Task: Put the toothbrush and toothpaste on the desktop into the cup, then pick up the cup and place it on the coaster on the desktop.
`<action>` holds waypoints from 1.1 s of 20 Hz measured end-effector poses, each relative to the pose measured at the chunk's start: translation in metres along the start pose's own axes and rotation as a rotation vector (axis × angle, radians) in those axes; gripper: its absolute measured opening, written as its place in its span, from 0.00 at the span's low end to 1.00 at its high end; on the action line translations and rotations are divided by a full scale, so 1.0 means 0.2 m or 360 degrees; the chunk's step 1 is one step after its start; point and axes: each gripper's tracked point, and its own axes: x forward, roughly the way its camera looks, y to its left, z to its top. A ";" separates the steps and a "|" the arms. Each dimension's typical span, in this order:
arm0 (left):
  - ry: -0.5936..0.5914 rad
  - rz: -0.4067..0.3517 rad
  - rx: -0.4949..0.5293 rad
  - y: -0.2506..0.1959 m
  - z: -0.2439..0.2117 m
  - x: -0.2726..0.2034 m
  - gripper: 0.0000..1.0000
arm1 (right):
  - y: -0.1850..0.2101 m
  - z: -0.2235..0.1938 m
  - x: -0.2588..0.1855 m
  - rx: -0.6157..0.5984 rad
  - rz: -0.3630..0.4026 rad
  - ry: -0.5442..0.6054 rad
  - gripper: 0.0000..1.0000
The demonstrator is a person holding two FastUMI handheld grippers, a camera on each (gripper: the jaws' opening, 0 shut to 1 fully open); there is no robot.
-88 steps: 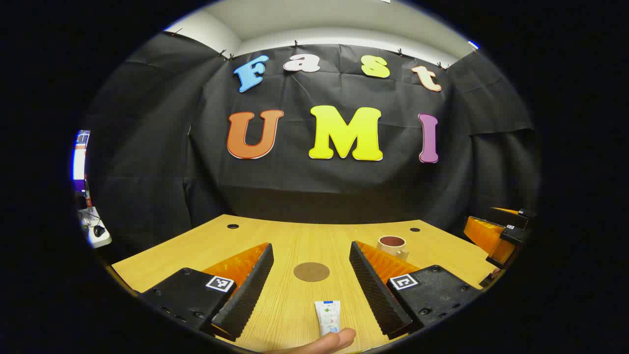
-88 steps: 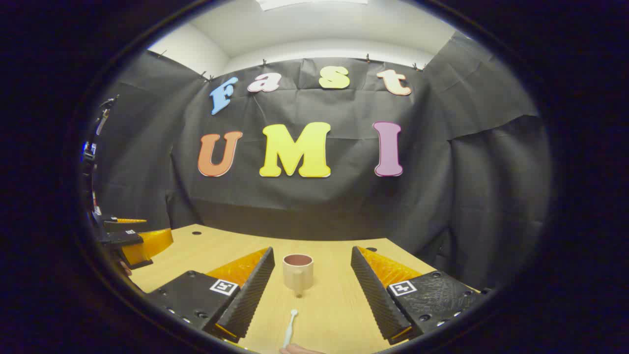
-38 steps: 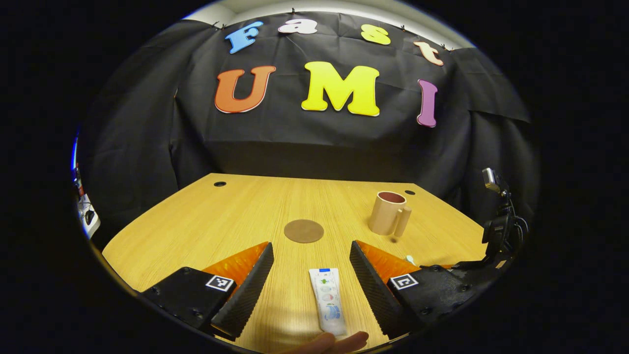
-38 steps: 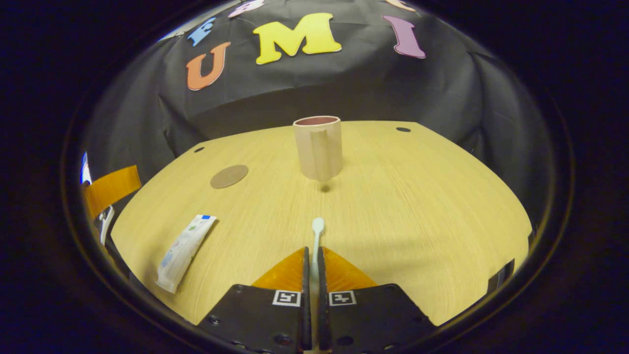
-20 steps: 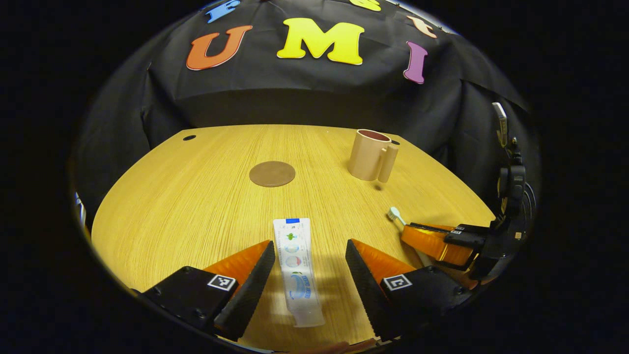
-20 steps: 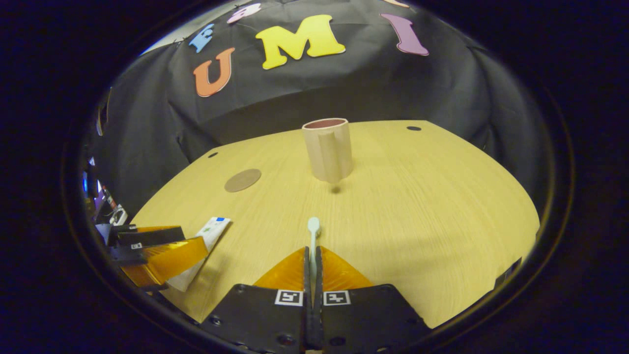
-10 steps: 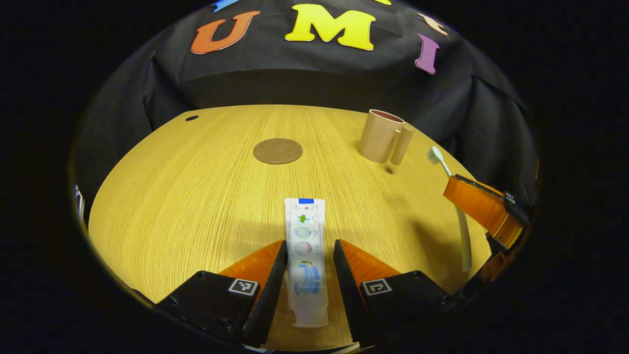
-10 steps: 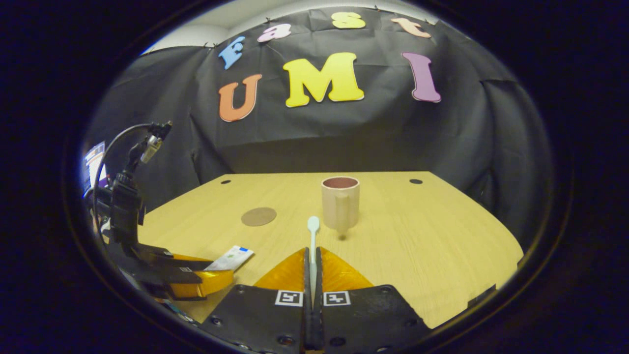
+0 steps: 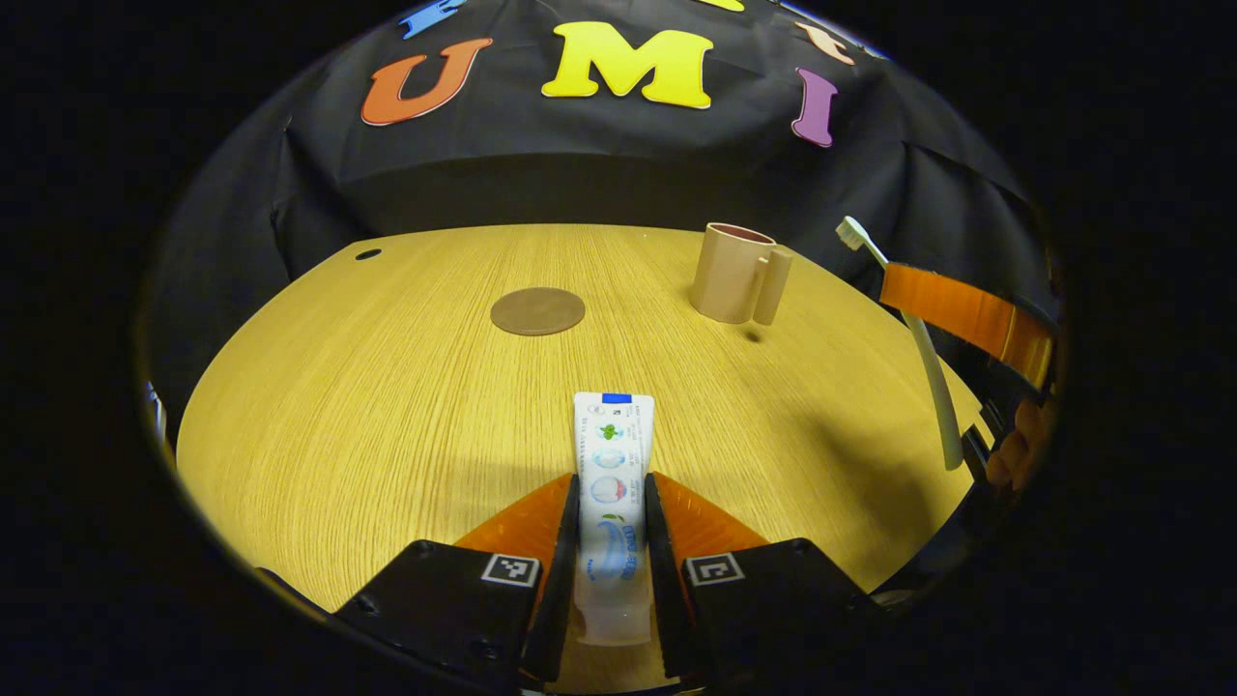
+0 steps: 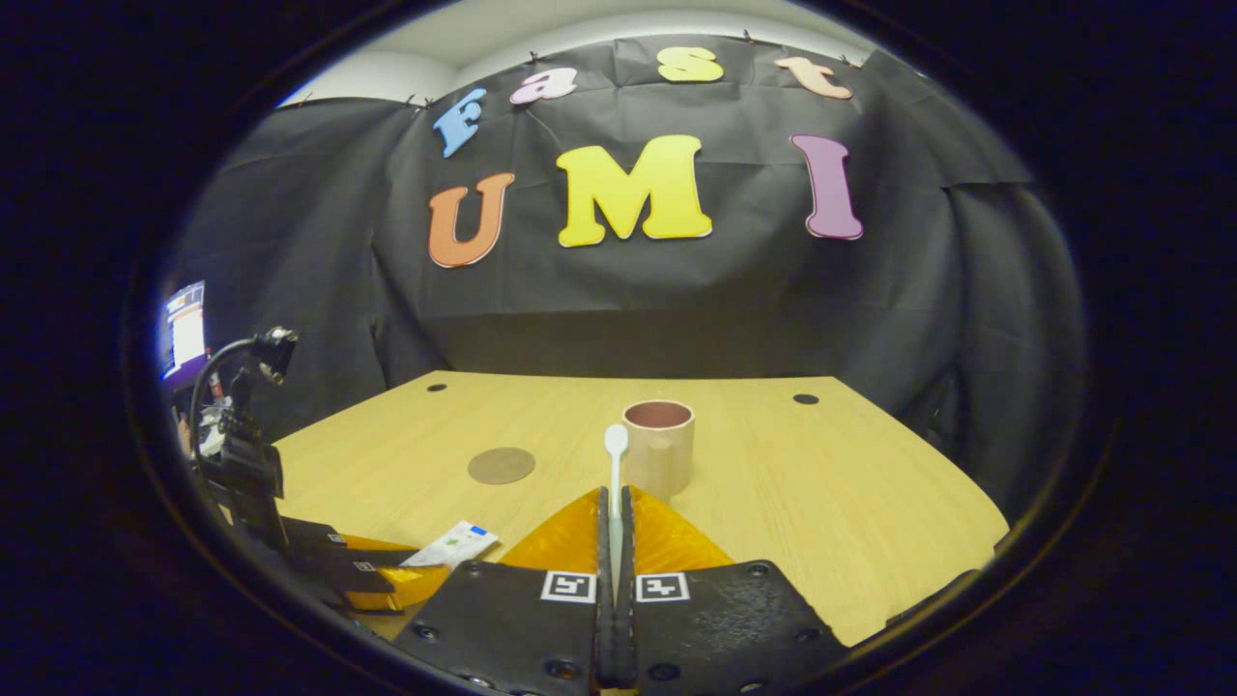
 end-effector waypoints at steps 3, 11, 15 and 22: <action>-0.0106 0.0027 0.0023 0.03 0.04 -0.05 0.41 | -0.01 0.06 0.02 0.0000 -0.0012 -0.0032 0.00; -0.0377 0.0069 0.0069 0.05 0.21 -0.16 0.41 | -0.04 0.33 0.09 -0.0029 -0.0033 -0.0206 0.00; -0.0473 0.0071 0.0074 0.07 0.25 -0.20 0.40 | -0.05 0.41 0.15 -0.0021 -0.0042 -0.0250 0.00; -0.0570 0.0089 0.0062 0.08 0.28 -0.27 0.40 | -0.06 0.57 0.29 -0.0018 -0.0040 -0.0314 0.00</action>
